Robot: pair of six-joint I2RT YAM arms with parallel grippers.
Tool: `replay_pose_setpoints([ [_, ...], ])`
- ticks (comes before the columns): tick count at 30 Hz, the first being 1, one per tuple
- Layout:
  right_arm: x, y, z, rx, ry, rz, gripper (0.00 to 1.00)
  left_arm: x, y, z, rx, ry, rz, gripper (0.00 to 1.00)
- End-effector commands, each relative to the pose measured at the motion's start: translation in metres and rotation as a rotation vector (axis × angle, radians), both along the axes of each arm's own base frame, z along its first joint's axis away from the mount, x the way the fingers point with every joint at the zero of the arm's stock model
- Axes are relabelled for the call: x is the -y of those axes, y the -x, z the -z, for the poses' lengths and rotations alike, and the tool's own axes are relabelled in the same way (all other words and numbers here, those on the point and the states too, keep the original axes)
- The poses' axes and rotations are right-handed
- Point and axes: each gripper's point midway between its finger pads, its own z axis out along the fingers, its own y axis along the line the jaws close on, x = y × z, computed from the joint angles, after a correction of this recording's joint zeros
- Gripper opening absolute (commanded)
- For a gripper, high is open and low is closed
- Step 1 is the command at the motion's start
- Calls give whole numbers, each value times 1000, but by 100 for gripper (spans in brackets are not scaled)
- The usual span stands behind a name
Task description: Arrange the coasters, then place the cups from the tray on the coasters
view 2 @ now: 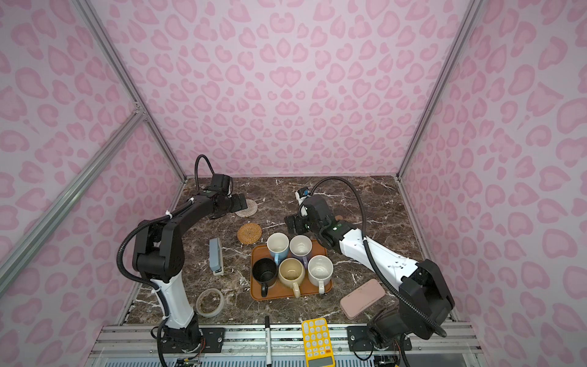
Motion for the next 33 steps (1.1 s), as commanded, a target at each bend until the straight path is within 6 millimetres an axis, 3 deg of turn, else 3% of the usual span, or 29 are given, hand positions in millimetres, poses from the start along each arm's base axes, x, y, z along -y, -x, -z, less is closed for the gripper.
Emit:
replay_pose_setpoints([
  [1,-15,1,6,-17,16,-29,99,-5,1,10,-56,-44,4,98],
  [9,-40,-2,20,-49,26,-75,99,-2,-3,27,-118,-76,36,93],
  [15,-41,-2,23,-71,42,-73,99,-2,-10,43,-162,-104,30,79],
  [22,-40,-2,29,-92,53,-65,99,-8,-19,57,-185,-165,5,76],
  [33,-38,1,27,-94,53,-63,99,-15,4,67,-246,-233,0,63],
])
